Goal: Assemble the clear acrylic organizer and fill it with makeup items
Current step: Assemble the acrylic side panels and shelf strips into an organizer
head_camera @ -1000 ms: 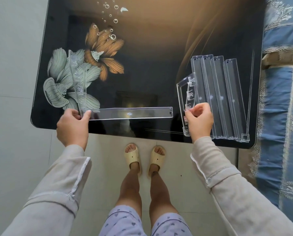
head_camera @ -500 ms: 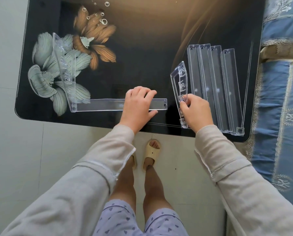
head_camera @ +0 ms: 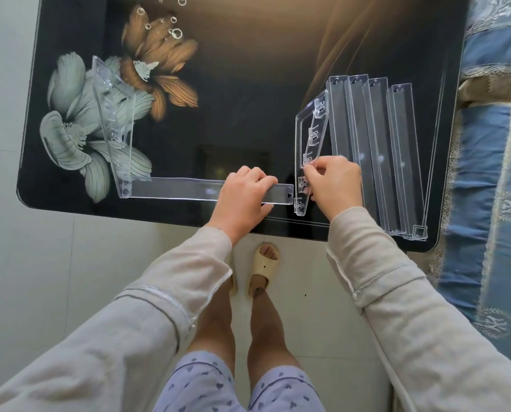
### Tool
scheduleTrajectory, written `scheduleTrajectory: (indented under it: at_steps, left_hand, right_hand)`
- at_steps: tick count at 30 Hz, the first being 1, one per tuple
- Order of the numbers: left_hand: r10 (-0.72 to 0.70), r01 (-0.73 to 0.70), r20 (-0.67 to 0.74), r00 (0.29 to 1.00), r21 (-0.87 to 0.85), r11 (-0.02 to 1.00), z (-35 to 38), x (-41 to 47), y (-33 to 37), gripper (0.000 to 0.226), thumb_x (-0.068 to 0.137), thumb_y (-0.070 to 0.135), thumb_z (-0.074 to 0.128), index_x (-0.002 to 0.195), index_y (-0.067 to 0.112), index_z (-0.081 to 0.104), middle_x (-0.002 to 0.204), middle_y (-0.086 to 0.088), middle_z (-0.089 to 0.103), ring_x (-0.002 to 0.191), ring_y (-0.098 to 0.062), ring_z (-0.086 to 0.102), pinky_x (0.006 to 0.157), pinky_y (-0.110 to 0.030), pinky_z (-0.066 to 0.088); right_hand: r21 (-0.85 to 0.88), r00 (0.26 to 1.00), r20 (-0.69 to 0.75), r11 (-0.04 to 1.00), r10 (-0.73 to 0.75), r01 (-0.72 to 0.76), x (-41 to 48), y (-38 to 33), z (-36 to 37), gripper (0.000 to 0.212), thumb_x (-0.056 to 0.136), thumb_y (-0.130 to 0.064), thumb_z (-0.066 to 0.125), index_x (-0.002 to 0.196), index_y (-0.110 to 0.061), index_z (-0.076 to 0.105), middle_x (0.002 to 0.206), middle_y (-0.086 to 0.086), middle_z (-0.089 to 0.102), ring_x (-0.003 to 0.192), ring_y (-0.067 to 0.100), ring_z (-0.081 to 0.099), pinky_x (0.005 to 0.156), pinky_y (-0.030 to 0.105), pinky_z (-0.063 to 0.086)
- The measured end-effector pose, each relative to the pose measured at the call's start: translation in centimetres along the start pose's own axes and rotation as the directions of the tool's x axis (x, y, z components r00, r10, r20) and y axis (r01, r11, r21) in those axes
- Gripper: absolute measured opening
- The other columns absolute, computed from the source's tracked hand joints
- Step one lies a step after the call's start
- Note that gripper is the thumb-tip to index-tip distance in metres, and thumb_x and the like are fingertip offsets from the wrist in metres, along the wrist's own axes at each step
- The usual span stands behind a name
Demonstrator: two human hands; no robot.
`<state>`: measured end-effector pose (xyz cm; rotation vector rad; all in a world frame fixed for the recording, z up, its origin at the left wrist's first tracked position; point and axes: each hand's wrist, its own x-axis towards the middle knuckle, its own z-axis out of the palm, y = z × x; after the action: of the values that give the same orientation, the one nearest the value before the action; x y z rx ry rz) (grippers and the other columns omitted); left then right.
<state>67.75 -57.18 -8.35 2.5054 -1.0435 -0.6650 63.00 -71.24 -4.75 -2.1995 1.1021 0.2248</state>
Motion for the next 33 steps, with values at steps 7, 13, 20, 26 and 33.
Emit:
scheduleTrajectory:
  at_steps: [7,13,20,26,33]
  left_hand:
    - [0.011,-0.011,0.001,1.000,-0.014,1.000,0.5,-0.6,1.0,0.040,0.081,0.024,0.064,0.119,0.014,0.059,0.113,-0.006,0.061,0.104,-0.024,0.053,0.086,-0.033,0.039]
    - [0.032,-0.033,-0.028,0.999,-0.022,0.999,0.4,-1.2,1.7,0.037,0.078,0.020,0.065,0.114,0.010,0.062,0.108,-0.009,0.064,0.099,-0.028,0.056,0.082,-0.036,0.042]
    - [0.014,-0.016,-0.051,0.999,-0.030,0.999,0.7,-1.3,1.9,0.039,0.079,0.020,0.066,0.116,0.011,0.061,0.108,-0.009,0.064,0.100,-0.027,0.056,0.084,-0.035,0.042]
    - [0.015,-0.016,-0.070,0.997,-0.015,1.000,0.8,-1.4,1.9,0.038,0.077,0.020,0.069,0.114,0.011,0.063,0.106,-0.010,0.065,0.097,-0.028,0.057,0.083,-0.036,0.044]
    - [-0.017,0.012,-0.056,0.998,-0.088,0.996,1.6,-1.6,1.5,0.036,0.078,0.016,0.070,0.112,0.008,0.064,0.107,-0.011,0.065,0.100,-0.027,0.056,0.089,-0.034,0.042]
  right_hand:
    - [0.049,0.999,-0.033,0.999,-0.018,0.020,-0.2,-0.1,0.3,0.029,0.087,-0.018,0.051,0.076,0.000,0.072,0.071,0.022,0.071,0.072,0.039,0.067,0.080,0.049,0.054]
    - [0.034,0.998,-0.055,0.999,-0.035,0.037,-0.4,-0.1,0.2,0.029,0.087,-0.019,0.052,0.075,-0.002,0.072,0.070,0.019,0.071,0.067,0.035,0.067,0.076,0.046,0.056]
    - [0.048,0.997,-0.065,0.998,-0.037,0.040,-0.4,0.2,0.3,0.027,0.088,-0.019,0.053,0.077,-0.004,0.072,0.073,0.018,0.072,0.068,0.034,0.068,0.075,0.046,0.056]
    - [-0.018,0.994,-0.094,0.999,-0.053,0.051,-0.4,0.2,0.5,0.030,0.088,-0.021,0.051,0.078,-0.003,0.072,0.073,0.018,0.072,0.073,0.032,0.065,0.073,0.030,0.050]
    - [-0.125,0.993,-0.072,0.989,-0.091,0.081,-0.5,0.0,1.0,0.034,0.091,-0.024,0.046,0.080,-0.003,0.071,0.078,0.017,0.071,0.074,0.031,0.061,0.069,0.028,0.043]
